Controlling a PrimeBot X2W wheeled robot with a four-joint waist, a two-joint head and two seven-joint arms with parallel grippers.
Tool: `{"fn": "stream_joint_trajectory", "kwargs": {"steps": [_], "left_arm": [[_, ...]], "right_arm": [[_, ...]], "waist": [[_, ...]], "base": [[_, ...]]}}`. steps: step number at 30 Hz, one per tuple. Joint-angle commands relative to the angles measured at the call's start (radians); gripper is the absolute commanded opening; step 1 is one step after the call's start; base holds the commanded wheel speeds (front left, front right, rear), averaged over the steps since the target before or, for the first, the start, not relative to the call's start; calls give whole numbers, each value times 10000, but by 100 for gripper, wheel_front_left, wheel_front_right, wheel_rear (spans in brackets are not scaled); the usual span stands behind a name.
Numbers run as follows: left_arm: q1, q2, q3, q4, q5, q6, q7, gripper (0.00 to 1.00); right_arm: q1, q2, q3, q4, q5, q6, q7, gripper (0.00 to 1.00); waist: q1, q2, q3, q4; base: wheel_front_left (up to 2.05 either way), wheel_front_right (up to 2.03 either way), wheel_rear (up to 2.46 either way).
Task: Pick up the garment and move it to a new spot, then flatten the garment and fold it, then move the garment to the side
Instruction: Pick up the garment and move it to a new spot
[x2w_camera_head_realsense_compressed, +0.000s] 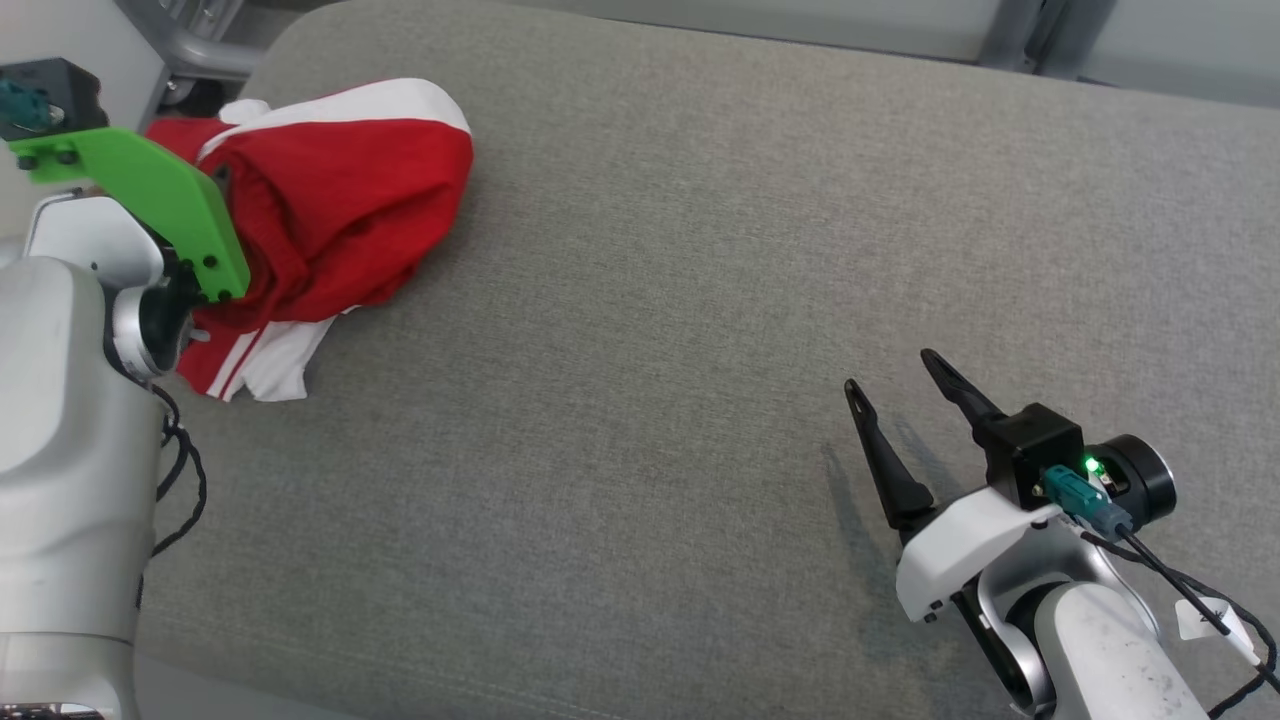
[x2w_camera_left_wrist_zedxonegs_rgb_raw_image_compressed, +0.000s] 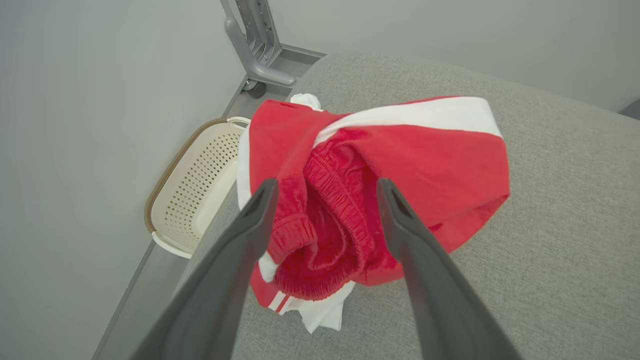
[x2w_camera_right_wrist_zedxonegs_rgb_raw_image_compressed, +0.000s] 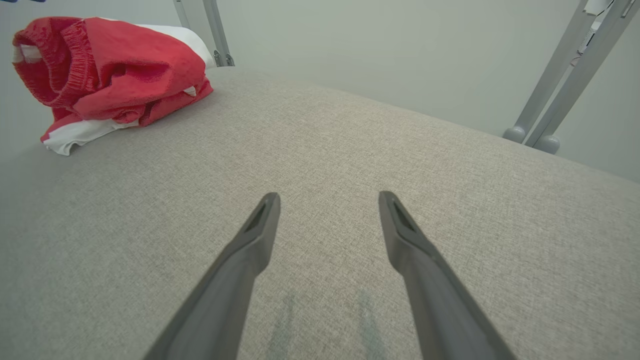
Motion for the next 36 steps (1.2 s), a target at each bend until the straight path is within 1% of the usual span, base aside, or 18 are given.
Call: {"fn": "stream_joint_trajectory", "kwargs": {"steps": [1, 7, 8, 12, 15, 18, 20, 21, 22, 23, 30, 31, 33, 36], "left_arm": [[-212, 120, 53, 76, -26, 71, 53, 100], [-605, 617, 103, 512, 114, 216, 259, 100], [-661, 706, 77, 530, 156, 115, 148, 100], [-634, 922, 75, 876, 147, -11, 1, 100], [-558, 924, 119, 1152, 10, -41, 30, 100], [-447, 792, 47, 1545, -60, -30, 84, 100], [-395, 726, 10, 1726, -57, 63, 38, 100], [-375, 692, -2, 1798, -70, 78, 3, 72], [-375, 673, -5, 1864, -67, 97, -104, 38], [-384, 670, -11, 1891, -30, 127, -274, 0], [-605, 405, 4, 2147, 29, 472, -1262, 0], [-605, 405, 4, 2147, 29, 472, -1262, 0], [-746, 562, -120, 2085, 349, 702, -1710, 0], [-882, 659, -501, 2065, 783, 795, -2118, 0]], "right_arm": [[39, -77, 14, -118, -62, -3, 56, 100], [139, -401, 211, -584, -53, -3, 352, 100], [148, -448, 216, -666, -59, -3, 422, 100], [207, -632, 128, -1012, -124, -3, 575, 100], [255, -741, 119, -1201, -109, -3, 648, 100], [328, -790, 104, -1330, -112, -3, 685, 100], [336, -780, 134, -1333, -129, -3, 696, 100], [331, -779, 157, -1311, -124, -3, 701, 100], [312, -767, 186, -1294, -118, -3, 692, 100], [296, -746, 202, -1266, -111, -3, 682, 100], [281, -631, 284, -903, 15, -3, 482, 100], [281, -631, 284, -903, 15, -3, 482, 100], [298, -559, 359, -731, 56, -3, 368, 100], [308, -433, 439, -420, 154, -3, 143, 100]], "waist": [[-1, 0, 681, -637], [-1, 0, 1307, -992], [-1, 0, 1429, -1032], [-1, 0, 1863, -1099], [-1, 0, 2062, -1134], [-1, 0, 2189, -1135], [-1, 0, 2199, -1139], [-1, 0, 2192, -1143], [-1, 0, 2177, -1147], [-1, 0, 2146, -1147], [-1, 0, 1593, -1036], [-1, 0, 1593, -1036], [-1, 0, 1316, -1021], [-1, 0, 806, -1020]], "base": [[0, 0, 0], [0, 0, 0], [0, 0, 0], [0, 0, 0], [0, 0, 0], [0, 0, 0], [0, 0, 0], [0, 0, 0], [0, 0, 0], [0, 0, 0], [0, 0, 0], [0, 0, 0], [0, 0, 0], [0, 0, 0]]}}
